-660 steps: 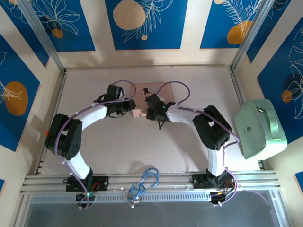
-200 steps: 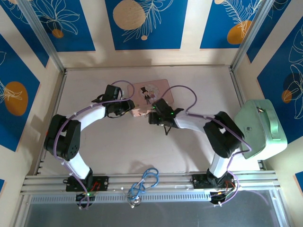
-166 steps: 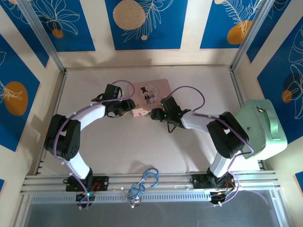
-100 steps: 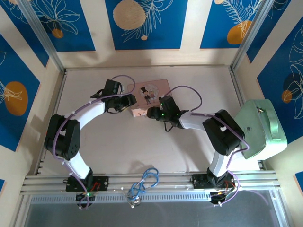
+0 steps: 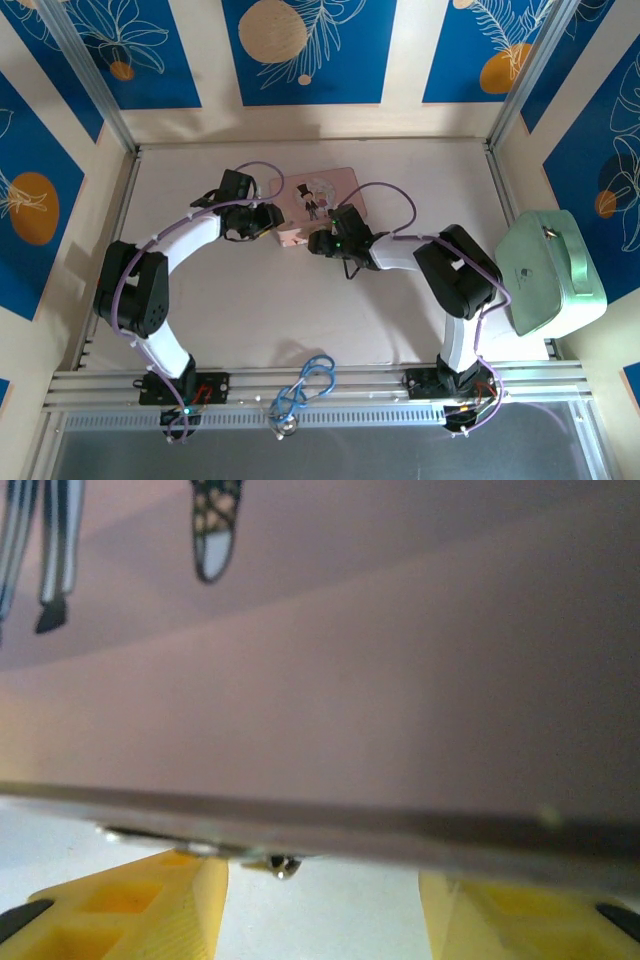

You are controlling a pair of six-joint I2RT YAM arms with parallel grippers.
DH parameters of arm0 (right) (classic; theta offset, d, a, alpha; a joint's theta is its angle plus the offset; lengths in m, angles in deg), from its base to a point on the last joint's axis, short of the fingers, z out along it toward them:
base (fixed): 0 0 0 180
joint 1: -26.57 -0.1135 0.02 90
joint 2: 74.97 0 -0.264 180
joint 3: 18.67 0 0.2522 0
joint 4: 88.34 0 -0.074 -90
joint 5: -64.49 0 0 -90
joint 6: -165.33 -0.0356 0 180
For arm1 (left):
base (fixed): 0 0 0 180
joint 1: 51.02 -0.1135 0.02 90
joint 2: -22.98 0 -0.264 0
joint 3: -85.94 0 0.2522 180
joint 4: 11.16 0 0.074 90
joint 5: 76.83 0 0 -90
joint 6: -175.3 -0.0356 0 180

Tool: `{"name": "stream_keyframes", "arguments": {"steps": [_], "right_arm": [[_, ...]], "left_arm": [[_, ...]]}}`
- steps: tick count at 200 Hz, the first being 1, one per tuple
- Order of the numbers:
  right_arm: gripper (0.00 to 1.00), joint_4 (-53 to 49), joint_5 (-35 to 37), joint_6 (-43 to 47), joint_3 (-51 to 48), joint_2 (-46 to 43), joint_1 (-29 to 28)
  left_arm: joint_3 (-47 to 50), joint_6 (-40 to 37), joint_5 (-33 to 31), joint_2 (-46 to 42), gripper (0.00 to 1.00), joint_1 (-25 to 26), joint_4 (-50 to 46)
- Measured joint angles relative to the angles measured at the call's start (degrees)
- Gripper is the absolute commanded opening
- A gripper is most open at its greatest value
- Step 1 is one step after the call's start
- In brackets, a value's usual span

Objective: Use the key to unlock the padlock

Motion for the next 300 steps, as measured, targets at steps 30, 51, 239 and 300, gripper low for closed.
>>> {"name": "stream_keyframes", "arguments": {"steps": [30, 51, 239, 300], "right_arm": [[0.53, -0.24, 1.05, 1.51, 1.01, 1.07, 0.0], [0.53, -0.42, 1.53, 2.4, 1.38, 1.44, 0.0], [0.11, -10.08, 6.54, 0.35, 4.83, 0.44, -5.01], [0.12, -27.32, 10.23, -10.69, 13.0, 1.46, -6.75]], "left_arm": [[0.0, -0.15, 0.0, 0.0, 0.43, -0.02, -0.02], [0.02, -0.15, 0.0, 0.0, 0.43, -0.11, -0.02], [2.05, -0.13, -0.02, -0.04, 0.4, -0.42, 0.46], [4.04, 0.37, 0.63, -0.72, 0.4, -0.55, 3.04]]}}
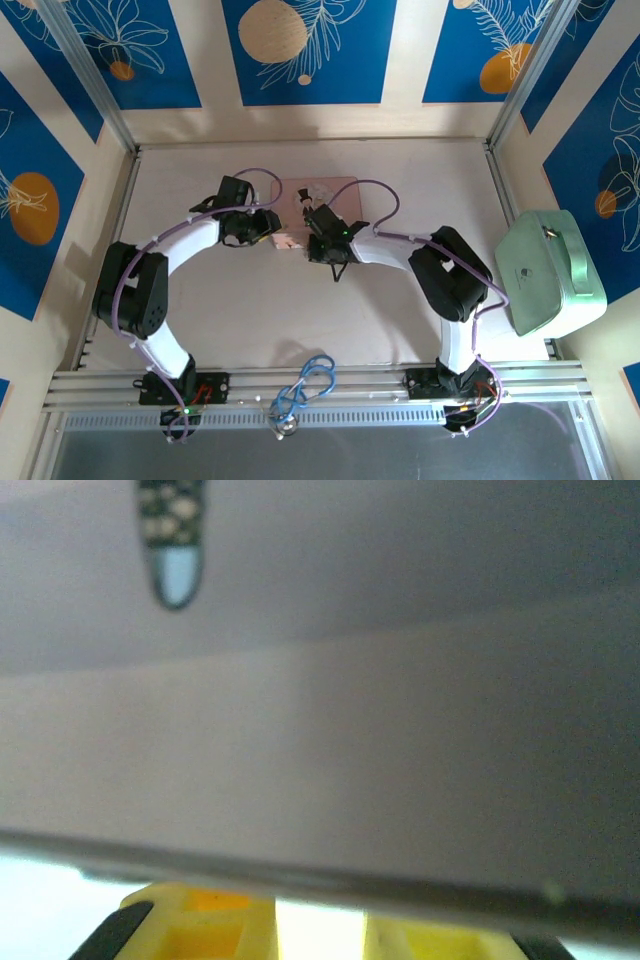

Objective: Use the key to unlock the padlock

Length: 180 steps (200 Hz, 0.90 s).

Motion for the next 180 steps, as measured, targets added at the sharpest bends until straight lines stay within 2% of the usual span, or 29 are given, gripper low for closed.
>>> {"name": "stream_keyframes", "arguments": {"steps": [59, 116, 180], "right_arm": [[0.12, -2.58, -0.02, -6.45, 1.11, 0.13, 0.24], [0.12, 4.9, -1.01, -9.46, -4.66, -2.51, 1.29], [0.12, 5.79, -2.8, -12.44, -5.92, -3.89, 2.71]], "left_arm": [[1.33, 0.59, 1.29, -0.28, 0.4, 0.0, 1.81], [2.34, 1.18, 2.19, -0.61, 0.39, 0.02, 3.08], [3.32, 1.25, 2.95, -0.76, 0.39, 0.0, 4.9]]}}
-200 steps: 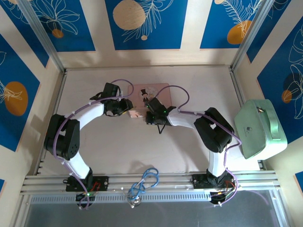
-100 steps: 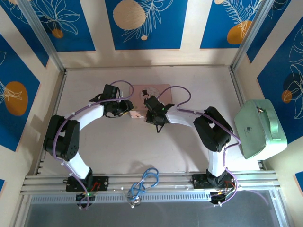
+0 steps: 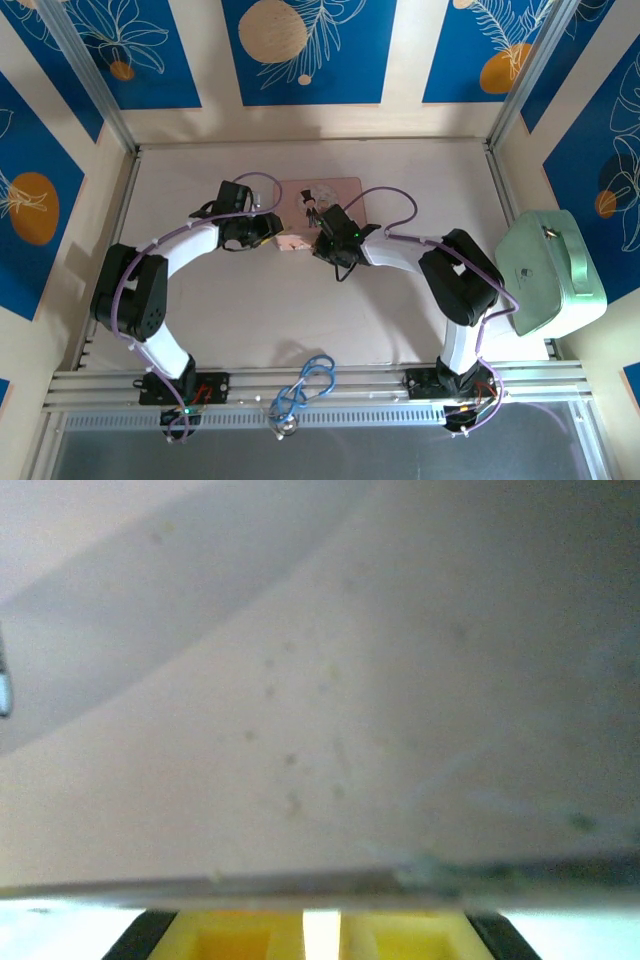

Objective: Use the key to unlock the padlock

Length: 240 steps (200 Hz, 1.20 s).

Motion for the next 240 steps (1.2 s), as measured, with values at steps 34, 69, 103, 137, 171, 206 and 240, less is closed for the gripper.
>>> {"name": "stream_keyframes", "arguments": {"steps": [34, 69, 103, 137, 171, 206, 240], "right_arm": [[0.16, -0.11, -0.09, 0.24, 0.07, 0.0, 0.0], [0.3, -1.49, 0.76, 3.58, 1.73, 1.4, -0.39], [0.33, -1.6, 2.05, 7.78, 1.88, 1.99, -0.76], [0.29, -0.9, 2.25, 11.39, 1.88, 2.16, -0.81], [0.4, 1.7, 2.21, 15.08, 1.11, 2.51, -0.81], [0.41, 6.67, 1.55, 18.51, -1.81, 2.51, -0.66], [0.38, 11.74, 0.04, 21.55, -3.93, 2.47, 0.17]], "left_arm": [[0.02, 0.26, 0.04, 0.0, 0.39, 0.0, 0.09], [0.02, 0.42, 0.04, 0.0, 0.39, 0.0, 0.11], [0.02, 0.39, 0.07, 0.0, 0.39, 0.0, 0.09], [0.0, 0.39, 0.07, 0.0, 0.39, 0.0, 0.09], [0.0, 0.39, 0.04, 0.0, 0.38, 0.0, 0.07], [-0.04, 0.37, 0.04, 0.0, 0.38, 0.0, 0.0], [-0.07, 0.37, 0.02, 0.0, 0.37, 0.0, -0.04]]}}
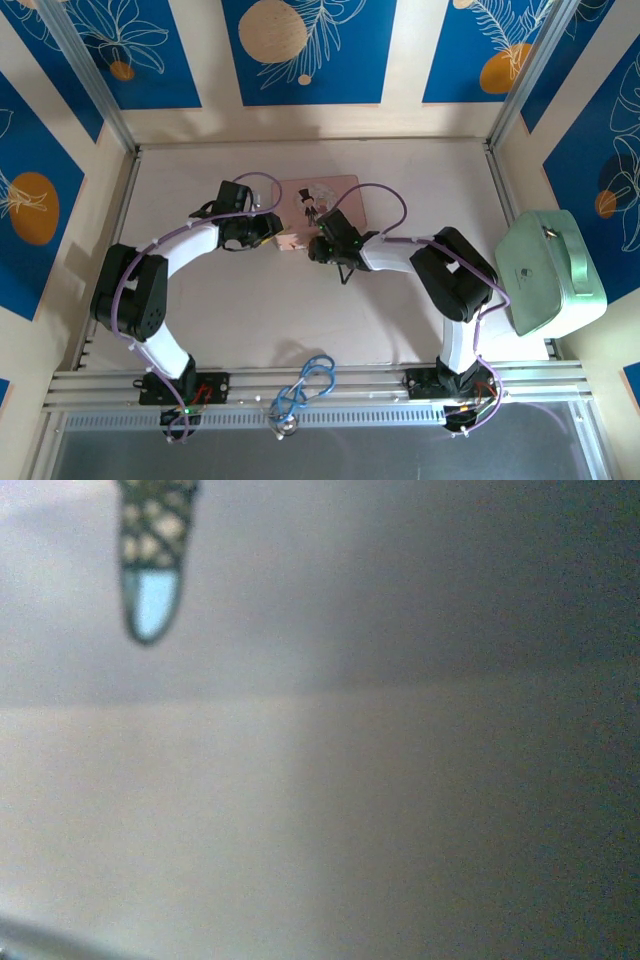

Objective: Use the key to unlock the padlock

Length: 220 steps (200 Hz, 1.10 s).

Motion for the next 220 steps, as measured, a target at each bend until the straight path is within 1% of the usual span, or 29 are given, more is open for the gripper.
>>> {"name": "stream_keyframes", "arguments": {"steps": [17, 40, 43, 55, 67, 102, 124, 144, 154, 163, 180, 191, 197, 205, 214, 220], "right_arm": [[0.36, 1.03, -0.96, 1.16, -0.35, 0.0, 0.37], [0.36, 2.12, -2.29, 2.27, -0.7, 0.0, 0.83], [0.35, 2.25, -2.56, 2.47, -0.72, 0.0, 0.94], [0.23, 2.49, -3.26, 3.15, -0.72, 0.0, 1.25], [0.18, 2.45, -4.07, 3.69, -0.72, 0.0, 1.53], [0.12, 2.23, -4.7, 3.72, -0.72, 0.0, 2.03], [0.09, -0.74, -4.11, 1.4, 0.7, 0.0, 1.68], [0.12, -4.46, -2.43, -2.12, 2.19, -0.02, 0.37], [0.16, -5.57, -1.49, -3.5, 2.29, -0.37, -0.52], [0.22, -6.86, -1.18, -4.66, 2.29, -1.09, -1.22], [0.45, -8.41, -0.61, -6.12, 1.51, -3.82, -2.19], [0.51, -8.74, 0.13, -7.17, 0.39, -6.75, -2.56], [0.59, -8.74, 0.46, -7.3, -0.15, -8.37, -2.62], [0.6, -8.74, 1.29, -7.63, -0.83, -10.6, -2.78], [0.6, -8.68, 2.47, -7.34, -1.49, -13.09, -3.17], [0.62, -8.28, 3.41, -7.32, -2.12, -14.78, -3.41]], "left_arm": [[0.0, 0.0, 0.0, 0.0, 0.37, 0.0, 0.0], [-0.09, -0.04, -0.02, 0.0, 0.37, 0.0, -0.07], [-0.09, -0.07, -0.02, 0.0, 0.37, 0.0, -0.07], [-0.11, -0.17, -0.02, 0.0, 0.37, 0.0, -0.07], [-0.11, -0.2, -0.04, 0.0, 0.37, 0.0, -0.09], [-0.37, -0.24, -0.28, 0.0, 0.36, 0.0, -0.52], [-0.42, -0.24, -0.28, 0.0, 0.36, 0.0, -0.7], [-0.42, -0.24, -0.28, 0.0, 0.36, 0.0, -0.74], [-0.42, -0.24, -0.28, 0.0, 0.36, 0.0, -0.72], [-0.42, -0.22, -0.28, 0.0, 0.36, 0.0, -0.72], [-0.42, -0.22, -0.26, 0.0, 0.36, 0.0, -0.72], [-0.42, -0.22, -0.26, 0.0, 0.36, 0.0, -0.72], [-0.42, -0.22, -0.26, 0.0, 0.36, 0.0, -0.72], [-0.44, -0.22, -0.24, 0.0, 0.36, 0.0, -0.72], [-0.44, -0.22, -0.24, 0.0, 0.36, 0.0, -0.72], [-0.52, -0.22, -0.24, 0.0, 0.36, 0.0, -0.79]]}}
